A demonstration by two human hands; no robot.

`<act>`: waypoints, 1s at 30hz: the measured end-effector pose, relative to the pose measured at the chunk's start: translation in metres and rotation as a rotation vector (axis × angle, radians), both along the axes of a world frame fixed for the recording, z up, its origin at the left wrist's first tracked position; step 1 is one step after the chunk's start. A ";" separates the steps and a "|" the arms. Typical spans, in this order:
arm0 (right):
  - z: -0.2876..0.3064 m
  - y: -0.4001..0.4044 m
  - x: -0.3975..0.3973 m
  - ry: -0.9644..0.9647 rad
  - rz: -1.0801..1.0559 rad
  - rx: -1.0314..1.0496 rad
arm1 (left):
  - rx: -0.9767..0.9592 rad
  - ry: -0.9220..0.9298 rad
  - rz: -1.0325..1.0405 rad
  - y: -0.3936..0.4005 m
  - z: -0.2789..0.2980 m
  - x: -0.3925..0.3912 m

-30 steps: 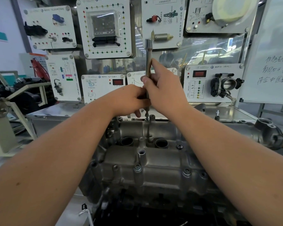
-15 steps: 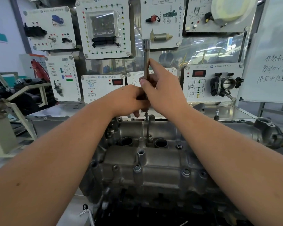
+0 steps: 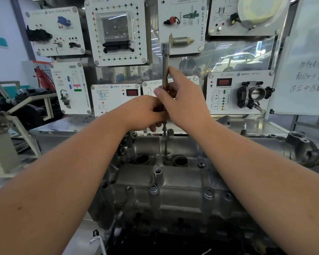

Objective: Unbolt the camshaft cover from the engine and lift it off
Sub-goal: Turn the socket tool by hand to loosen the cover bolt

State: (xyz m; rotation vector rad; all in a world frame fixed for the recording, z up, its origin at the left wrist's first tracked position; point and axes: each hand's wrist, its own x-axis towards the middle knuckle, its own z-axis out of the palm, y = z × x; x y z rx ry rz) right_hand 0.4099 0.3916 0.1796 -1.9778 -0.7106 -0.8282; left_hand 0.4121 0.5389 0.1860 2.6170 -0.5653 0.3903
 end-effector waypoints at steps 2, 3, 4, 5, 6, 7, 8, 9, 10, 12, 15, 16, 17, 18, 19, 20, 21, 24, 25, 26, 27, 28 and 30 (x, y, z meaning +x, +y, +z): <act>0.000 0.000 0.001 -0.029 -0.029 -0.001 | -0.007 0.001 0.019 0.000 -0.001 0.001; 0.001 -0.001 0.001 -0.037 -0.029 -0.005 | -0.010 0.001 0.027 0.001 -0.001 0.001; 0.001 -0.001 0.002 -0.035 -0.017 -0.005 | -0.014 0.004 0.030 0.001 -0.002 0.001; 0.002 -0.001 0.002 -0.029 -0.002 -0.003 | -0.021 0.012 0.024 0.001 -0.002 0.002; 0.002 -0.001 0.002 -0.019 0.011 -0.002 | -0.029 0.022 0.012 0.001 -0.001 0.001; 0.002 -0.001 0.002 -0.006 0.020 -0.001 | -0.034 0.030 -0.002 0.001 -0.001 0.001; 0.002 -0.001 0.001 0.007 0.029 0.003 | -0.032 0.033 -0.013 0.001 -0.001 0.001; 0.002 -0.001 0.000 0.011 0.035 0.007 | -0.023 0.030 -0.019 0.001 -0.001 0.000; 0.001 -0.001 -0.001 0.006 0.036 0.012 | -0.011 0.024 -0.022 0.001 -0.001 0.000; -0.001 0.000 -0.003 -0.025 0.019 0.021 | 0.012 0.014 -0.018 0.000 0.000 -0.001; 0.000 0.002 0.000 -0.064 -0.019 0.005 | 0.018 0.010 0.009 0.000 0.000 0.001; 0.000 0.002 0.001 -0.056 -0.022 0.002 | 0.007 0.012 0.011 0.000 -0.001 0.001; 0.000 0.002 0.003 -0.046 -0.022 0.004 | -0.009 0.017 0.005 0.001 -0.001 0.002; 0.000 0.002 0.004 -0.032 -0.016 0.013 | -0.023 0.022 -0.004 0.001 -0.002 0.002; -0.001 0.001 0.004 -0.014 -0.007 0.026 | -0.027 0.024 -0.011 0.001 -0.002 0.002; -0.001 0.001 0.003 0.003 0.004 0.038 | -0.024 0.022 -0.014 0.002 -0.002 0.002; -0.001 0.000 0.002 0.011 0.011 0.046 | -0.018 0.018 -0.016 0.002 -0.002 0.002; -0.001 0.000 0.001 -0.026 -0.009 0.029 | 0.007 0.004 -0.015 0.002 -0.001 0.001; -0.001 0.001 0.001 -0.048 -0.023 0.016 | 0.010 0.002 -0.010 0.001 -0.001 0.001; -0.002 0.001 0.001 -0.068 -0.032 0.005 | 0.010 0.005 -0.005 0.001 -0.001 0.001; -0.001 0.001 0.001 -0.077 -0.037 -0.003 | 0.007 0.011 -0.004 0.001 0.000 0.001; -0.001 0.001 0.002 -0.072 -0.040 -0.009 | 0.000 0.021 -0.009 0.001 0.000 0.001; 0.001 -0.001 0.002 -0.051 -0.034 -0.014 | -0.024 0.037 -0.028 0.001 -0.001 0.000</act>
